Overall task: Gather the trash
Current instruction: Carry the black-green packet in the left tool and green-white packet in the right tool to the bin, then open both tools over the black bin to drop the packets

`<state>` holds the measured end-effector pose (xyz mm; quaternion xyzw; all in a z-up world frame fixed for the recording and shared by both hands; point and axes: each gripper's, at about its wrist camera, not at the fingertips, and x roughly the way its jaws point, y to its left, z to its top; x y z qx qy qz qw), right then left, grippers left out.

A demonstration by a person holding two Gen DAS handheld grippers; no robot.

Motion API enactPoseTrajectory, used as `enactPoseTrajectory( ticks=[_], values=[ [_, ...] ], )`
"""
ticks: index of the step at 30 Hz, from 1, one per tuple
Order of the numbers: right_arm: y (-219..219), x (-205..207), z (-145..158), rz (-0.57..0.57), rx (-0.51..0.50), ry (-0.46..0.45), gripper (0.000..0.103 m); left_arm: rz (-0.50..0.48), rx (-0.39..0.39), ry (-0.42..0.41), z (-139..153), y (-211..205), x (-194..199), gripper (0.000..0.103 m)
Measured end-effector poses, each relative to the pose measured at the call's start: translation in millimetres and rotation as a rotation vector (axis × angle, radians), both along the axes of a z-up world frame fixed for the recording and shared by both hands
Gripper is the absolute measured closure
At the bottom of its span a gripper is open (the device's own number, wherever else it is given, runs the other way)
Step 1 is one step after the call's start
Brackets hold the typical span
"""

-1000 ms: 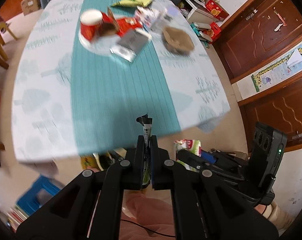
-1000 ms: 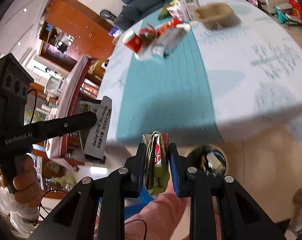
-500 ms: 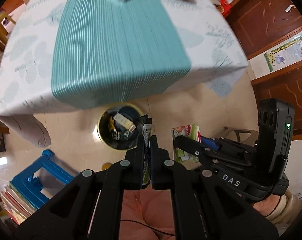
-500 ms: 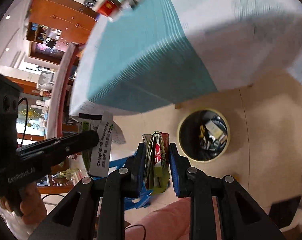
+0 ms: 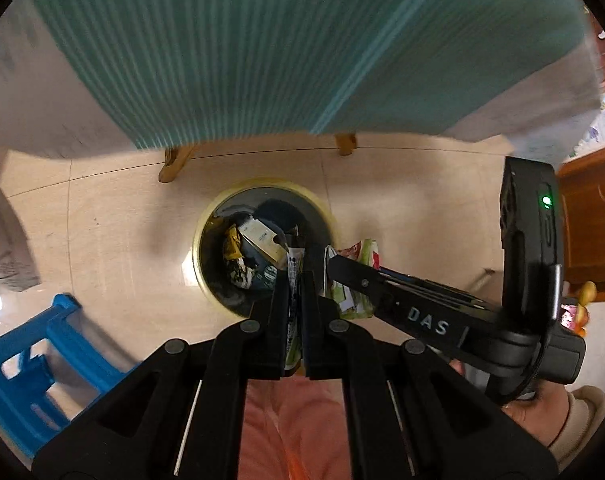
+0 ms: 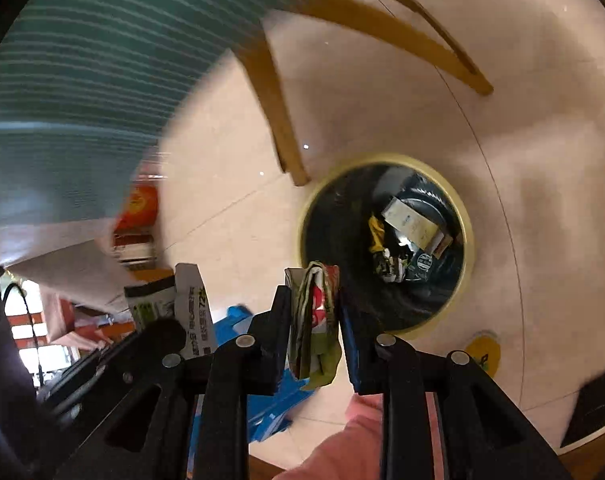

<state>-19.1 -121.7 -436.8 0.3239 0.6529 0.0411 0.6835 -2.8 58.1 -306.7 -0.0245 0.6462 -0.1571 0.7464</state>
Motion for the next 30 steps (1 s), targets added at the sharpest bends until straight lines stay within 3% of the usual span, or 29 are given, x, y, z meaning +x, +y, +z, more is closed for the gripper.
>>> enactPoseTrajectory(
  ticks=[5,7,10,12,14,20,25,30],
  values=[
    [-6,6,-61,-0.046,0.007,0.046,0.066,0.015,0.024,-0.005,-60,3,7,0.099],
    [-7,8,-77,-0.048,0.019,0.065,0.06,0.021,0.04,0.007,-79,3,11,0.09],
    [-6,8,-93,-0.051,0.005,0.069,0.037,0.039,0.043,0.019,-98,9,18,0.058],
    [-7,7,-100,-0.053,-0.002,0.066,0.036,0.056,0.058,0.011,-103,12,20,0.044],
    [-9,6,-99,-0.052,-0.015,0.06,0.036,0.067,0.066,0.009,-105,18,22,0.042],
    [-14,-1,-66,-0.038,-0.066,0.044,0.035,0.08,0.071,-0.013,-92,28,22,0.042],
    [-14,-11,-6,-0.016,-0.1,0.023,0.034,0.078,0.071,-0.024,-61,31,15,0.042],
    [-13,-21,58,0.006,-0.117,-0.008,0.032,0.091,0.059,-0.042,-10,36,6,0.042]
  ],
)
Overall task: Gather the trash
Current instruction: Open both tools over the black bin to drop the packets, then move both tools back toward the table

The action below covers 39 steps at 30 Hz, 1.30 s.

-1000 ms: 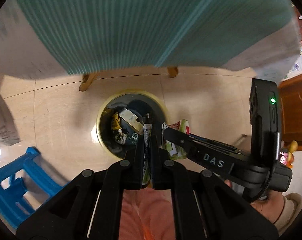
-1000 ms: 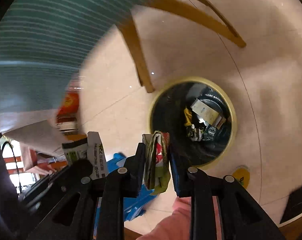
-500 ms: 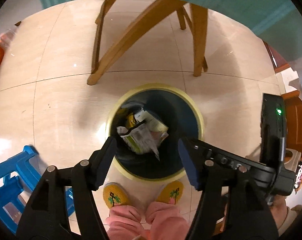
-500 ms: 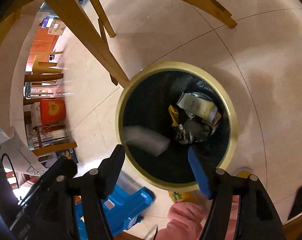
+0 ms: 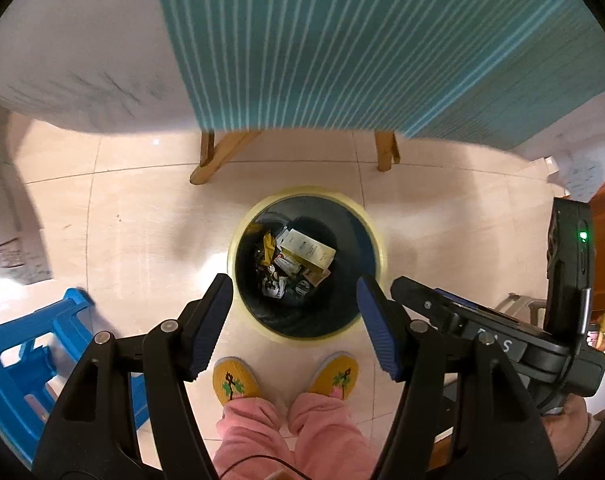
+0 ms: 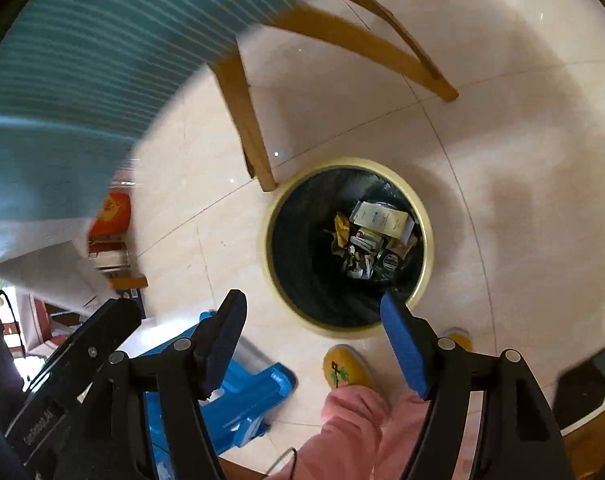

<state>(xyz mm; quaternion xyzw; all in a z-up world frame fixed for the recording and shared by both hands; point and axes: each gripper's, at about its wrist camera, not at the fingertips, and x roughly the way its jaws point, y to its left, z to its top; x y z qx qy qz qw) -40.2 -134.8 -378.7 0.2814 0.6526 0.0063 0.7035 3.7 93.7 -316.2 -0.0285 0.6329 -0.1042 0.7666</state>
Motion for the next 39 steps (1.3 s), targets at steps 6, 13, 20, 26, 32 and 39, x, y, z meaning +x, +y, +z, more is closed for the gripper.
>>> enactPoseTrajectory(
  ticks=[6,13,20,26,32,39],
  values=[
    [3,-8,82,0.019,-0.006,-0.044,0.032,0.004,-0.016,-0.042,76,4,-9,0.042],
    [17,-15,191,0.087,0.0,-0.147,0.032,-0.025,-0.009,-0.118,171,3,-16,0.042],
    [30,-15,294,0.174,0.005,-0.267,0.032,-0.021,-0.028,-0.202,261,1,-23,0.041],
    [29,-12,361,0.204,0.028,-0.359,0.031,-0.004,-0.013,-0.317,341,-2,-23,0.041],
    [16,-4,423,0.209,0.052,-0.461,0.03,0.023,0.001,-0.403,405,-6,-18,0.041],
    [1,14,458,0.218,0.044,-0.558,0.029,0.051,0.026,-0.449,446,-21,-7,0.041]
  ],
)
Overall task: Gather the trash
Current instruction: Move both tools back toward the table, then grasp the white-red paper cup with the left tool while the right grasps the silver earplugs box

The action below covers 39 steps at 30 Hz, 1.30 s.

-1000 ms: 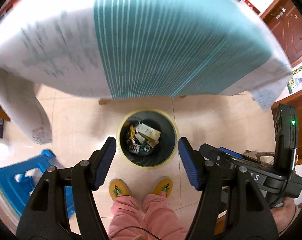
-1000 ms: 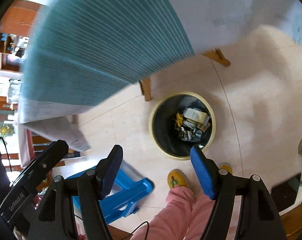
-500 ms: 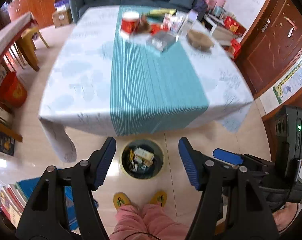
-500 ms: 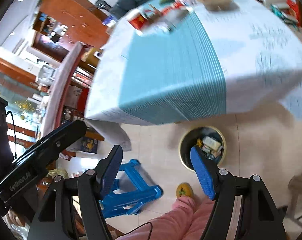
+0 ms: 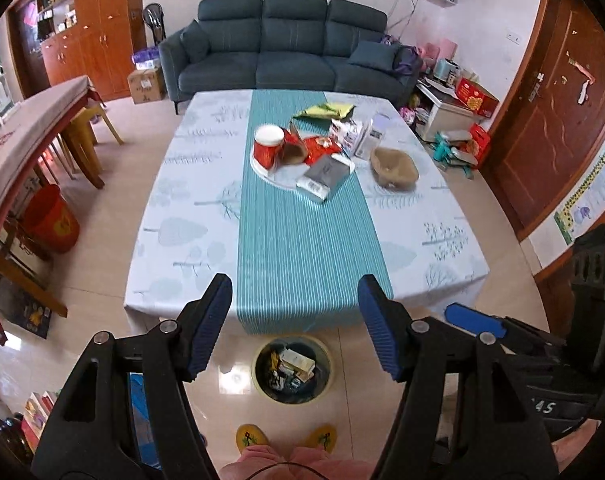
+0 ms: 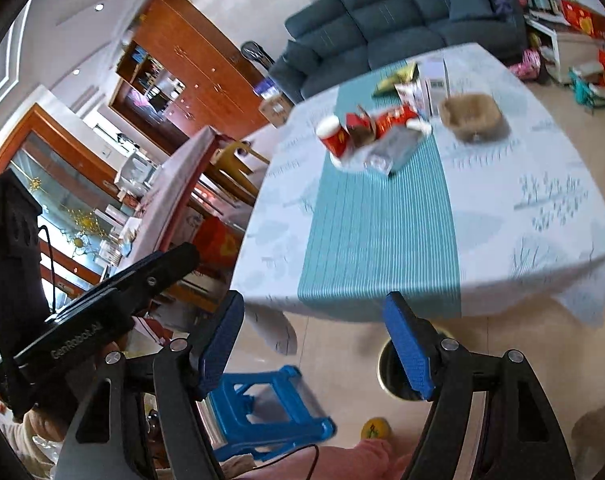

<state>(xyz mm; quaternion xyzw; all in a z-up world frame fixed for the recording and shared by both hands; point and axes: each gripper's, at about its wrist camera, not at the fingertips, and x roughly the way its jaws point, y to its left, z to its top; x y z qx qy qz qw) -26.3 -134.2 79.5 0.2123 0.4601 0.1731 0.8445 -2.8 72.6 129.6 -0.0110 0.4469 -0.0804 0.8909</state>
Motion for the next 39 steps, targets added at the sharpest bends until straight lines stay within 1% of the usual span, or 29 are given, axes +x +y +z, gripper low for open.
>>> enactPoseTrajectory(
  ticks=[4,7,11,14,18,22,24,26,30,33,36,39],
  values=[
    [-4,16,3,0.002,-0.021,-0.028,0.029,0.02,0.014,-0.008,10,-8,9,0.041],
    [-6,33,2,-0.016,-0.029,-0.031,0.029,0.02,0.014,-0.008,9,-10,10,0.041],
    [-7,64,-8,-0.051,-0.047,-0.022,0.029,0.026,-0.001,0.012,8,-10,36,0.041],
    [-6,95,-20,-0.089,-0.059,0.002,0.029,0.021,-0.023,0.045,-3,-6,68,0.041],
    [-2,140,-38,-0.165,-0.084,0.034,0.029,-0.013,-0.046,0.099,-28,1,131,0.041],
    [1,196,-65,-0.263,-0.071,0.107,0.028,-0.055,-0.036,0.135,-58,8,198,0.041],
    [4,224,-80,-0.301,-0.076,0.138,0.028,-0.068,-0.032,0.136,-73,12,231,0.041],
    [6,242,-94,-0.334,-0.079,0.156,0.028,-0.081,-0.033,0.136,-93,15,266,0.041],
    [11,276,-124,-0.377,-0.094,0.197,0.028,-0.108,-0.037,0.133,-134,16,320,0.041],
    [16,296,-141,-0.39,-0.123,0.218,0.028,-0.12,-0.048,0.155,-166,12,347,0.041],
    [16,305,-152,-0.408,-0.134,0.232,0.028,-0.124,-0.032,0.15,-189,6,366,0.041],
    [13,320,-163,-0.446,-0.142,0.247,0.028,-0.121,-0.03,0.152,-201,5,376,0.041]
  ],
)
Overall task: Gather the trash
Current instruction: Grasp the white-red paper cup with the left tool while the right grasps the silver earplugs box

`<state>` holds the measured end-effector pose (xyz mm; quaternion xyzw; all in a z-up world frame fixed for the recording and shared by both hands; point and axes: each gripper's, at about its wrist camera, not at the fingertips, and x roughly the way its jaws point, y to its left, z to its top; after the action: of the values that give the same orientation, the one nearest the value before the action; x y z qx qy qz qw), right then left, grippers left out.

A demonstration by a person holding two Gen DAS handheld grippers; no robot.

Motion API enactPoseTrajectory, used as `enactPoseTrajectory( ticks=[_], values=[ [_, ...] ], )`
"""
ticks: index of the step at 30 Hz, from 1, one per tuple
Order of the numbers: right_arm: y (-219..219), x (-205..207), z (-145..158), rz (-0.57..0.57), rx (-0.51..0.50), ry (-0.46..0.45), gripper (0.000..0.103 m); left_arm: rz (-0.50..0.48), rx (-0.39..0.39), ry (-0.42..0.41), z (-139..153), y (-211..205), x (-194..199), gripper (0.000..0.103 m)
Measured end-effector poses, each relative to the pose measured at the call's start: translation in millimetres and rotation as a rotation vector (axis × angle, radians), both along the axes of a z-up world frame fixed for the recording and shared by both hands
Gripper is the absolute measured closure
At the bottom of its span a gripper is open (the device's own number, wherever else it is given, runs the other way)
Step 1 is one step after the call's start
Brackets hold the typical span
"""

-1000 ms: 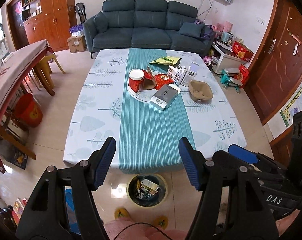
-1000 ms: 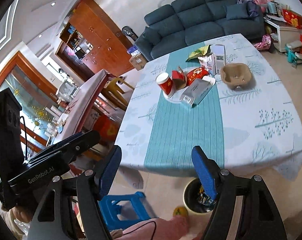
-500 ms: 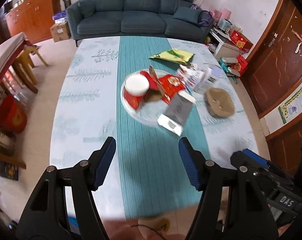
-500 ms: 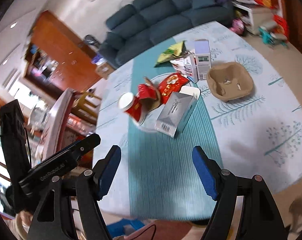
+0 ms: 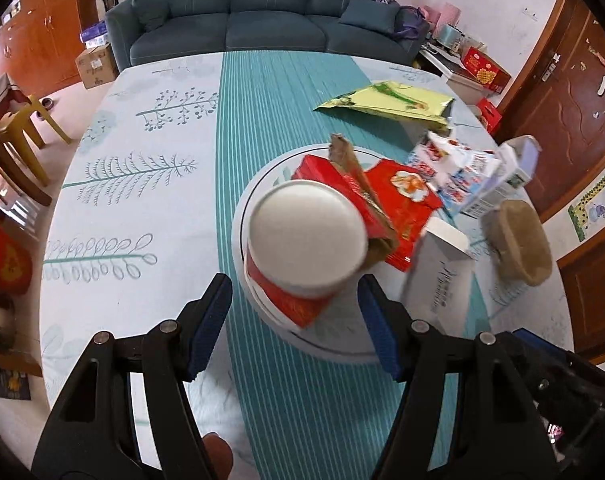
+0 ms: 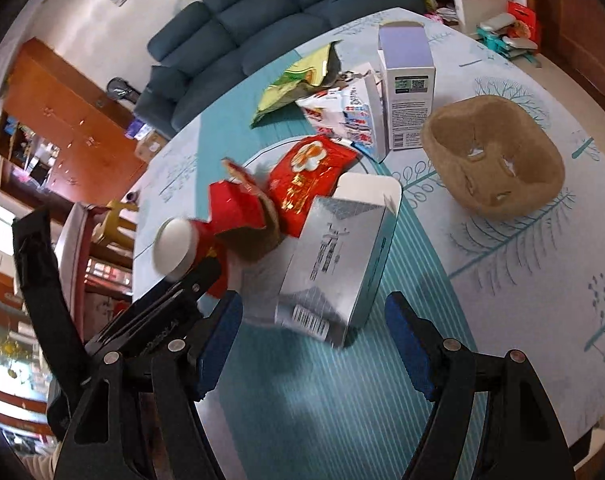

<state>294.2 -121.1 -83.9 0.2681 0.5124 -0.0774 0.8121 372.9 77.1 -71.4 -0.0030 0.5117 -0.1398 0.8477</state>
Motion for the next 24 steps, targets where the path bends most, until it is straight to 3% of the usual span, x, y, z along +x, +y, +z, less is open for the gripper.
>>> enactPoseTrajectory(
  ticks=[9,15,21,24],
  values=[
    [1,38,-31,-0.06,-0.04,0.097,0.028,0.029,-0.003,0.026,-15,4,35,0.041],
    [16,57,-46,-0.047,-0.13,0.178,0.028,0.019,-0.021,0.034,-16,11,49,0.062],
    [30,66,-56,-0.017,-0.23,0.221,0.032,0.005,-0.056,0.052,-14,26,54,0.064],
    [29,62,-56,-0.023,-0.219,0.208,0.039,-0.008,-0.06,0.055,-8,31,51,0.064]
  ],
)
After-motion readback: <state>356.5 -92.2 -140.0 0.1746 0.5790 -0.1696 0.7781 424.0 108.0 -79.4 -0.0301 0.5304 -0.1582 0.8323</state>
